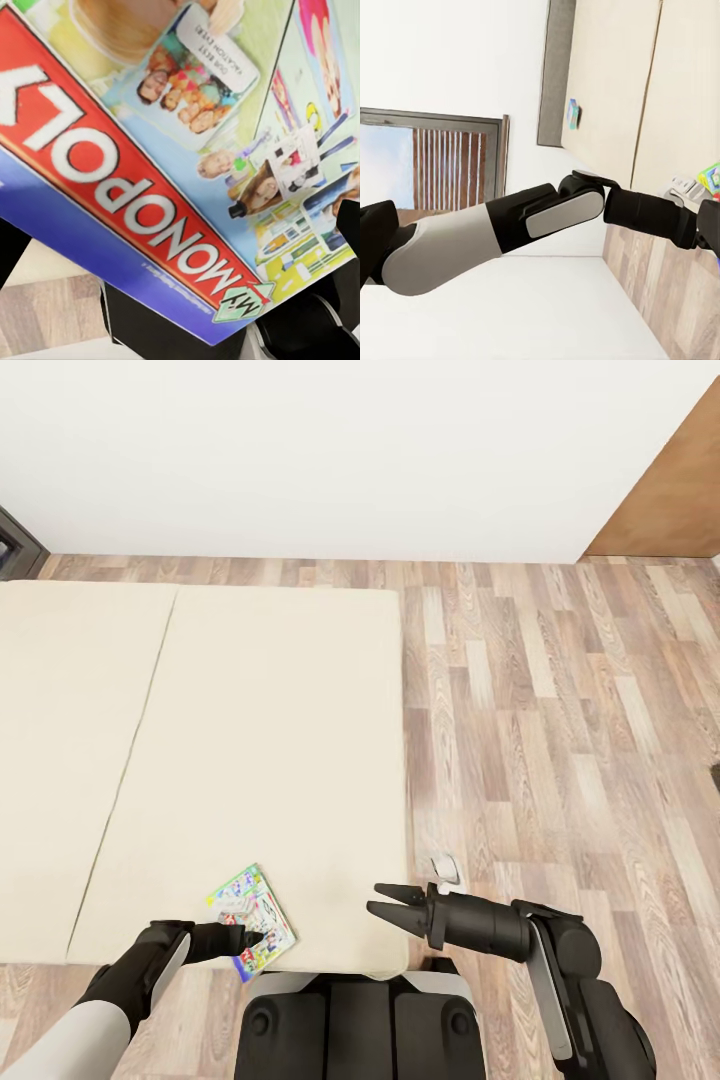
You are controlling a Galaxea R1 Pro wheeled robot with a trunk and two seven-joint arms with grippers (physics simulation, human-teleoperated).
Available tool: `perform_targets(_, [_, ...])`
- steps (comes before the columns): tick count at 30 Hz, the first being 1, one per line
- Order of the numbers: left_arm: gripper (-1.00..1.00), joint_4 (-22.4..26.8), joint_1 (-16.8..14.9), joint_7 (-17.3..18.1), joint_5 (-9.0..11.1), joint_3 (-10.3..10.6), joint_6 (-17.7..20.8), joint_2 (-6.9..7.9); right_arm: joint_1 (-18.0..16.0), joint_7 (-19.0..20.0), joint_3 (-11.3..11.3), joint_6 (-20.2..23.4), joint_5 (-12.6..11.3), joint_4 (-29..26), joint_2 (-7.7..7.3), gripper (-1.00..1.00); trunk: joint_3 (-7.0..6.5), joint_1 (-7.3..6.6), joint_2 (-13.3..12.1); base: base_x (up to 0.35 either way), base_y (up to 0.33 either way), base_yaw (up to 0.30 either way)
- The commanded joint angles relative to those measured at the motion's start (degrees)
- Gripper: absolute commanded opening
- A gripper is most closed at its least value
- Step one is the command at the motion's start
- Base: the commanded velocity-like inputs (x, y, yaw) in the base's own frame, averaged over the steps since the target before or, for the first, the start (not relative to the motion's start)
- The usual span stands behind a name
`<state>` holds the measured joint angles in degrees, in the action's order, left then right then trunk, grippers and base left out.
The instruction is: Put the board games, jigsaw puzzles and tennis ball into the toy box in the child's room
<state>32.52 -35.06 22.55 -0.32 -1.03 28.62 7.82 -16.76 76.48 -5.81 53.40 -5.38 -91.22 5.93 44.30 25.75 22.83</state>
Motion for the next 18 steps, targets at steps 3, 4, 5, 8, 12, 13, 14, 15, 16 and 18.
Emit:
perform_targets(3, [1.00,0.1,0.0,0.2,-0.1,-0.1,0.4,0.00,0.0,0.2,-0.1,0.4,0.0,0.0,0.05,1.00,0.06,0.03,0.1,0.000,-0.012,0.000])
perform_targets(4, [1.00,0.1,0.0,0.3,-0.1,-0.1,0.4,0.00,0.0,0.2,-0.1,0.4,0.0,0.0,0.05,1.00,0.06,0.03,0.1,0.000,-0.005,0.000])
perform_targets(5, [1.00,0.1,0.0,0.3,-0.1,-0.1,0.4,0.00,0.0,0.2,-0.1,0.4,-0.1,0.0,0.05,1.00,0.06,0.03,0.1,0.000,-0.003,0.000])
perform_targets(8, [1.00,0.1,0.0,0.2,-0.1,-0.2,0.4,0.00,0.0,0.2,-0.1,0.4,0.0,0.0,0.05,1.00,0.06,0.03,0.1,0.000,-0.001,0.000])
perform_targets(12, [1.00,0.1,0.0,0.2,-0.1,-0.2,0.4,0.00,0.0,0.2,-0.1,0.4,-0.1,0.0,0.03,1.00,0.06,0.03,0.1,0.000,0.000,0.000])
perform_targets(13, [1.00,0.1,0.0,0.3,-0.1,-0.2,0.4,0.00,0.0,0.2,-0.1,0.4,-0.1,0.0,0.03,1.00,0.06,0.03,0.1,0.000,0.000,0.000])
perform_targets(14, [1.00,0.1,0.0,0.2,-0.1,-0.2,0.4,0.00,0.0,0.2,-0.2,0.4,-0.1,0.0,0.04,1.00,0.06,0.03,0.1,0.000,0.000,0.000])
perform_targets(15, [1.00,0.1,0.0,0.3,-0.1,-0.2,0.4,0.02,0.0,0.2,-0.2,0.4,-0.1,0.0,0.02,1.00,0.06,0.03,0.1,0.000,0.000,0.000])
perform_targets(16, [1.00,0.1,0.0,0.2,-0.1,-0.2,0.4,0.01,0.0,0.2,-0.2,0.4,-0.1,0.0,0.01,1.00,0.06,0.03,0.1,0.000,0.000,0.000])
perform_targets(18, [1.00,0.1,0.0,0.2,-0.1,-0.2,0.4,0.00,0.0,0.1,-0.2,0.4,-0.1,0.0,0.03,1.00,0.06,0.03,0.1,0.000,0.000,0.000])
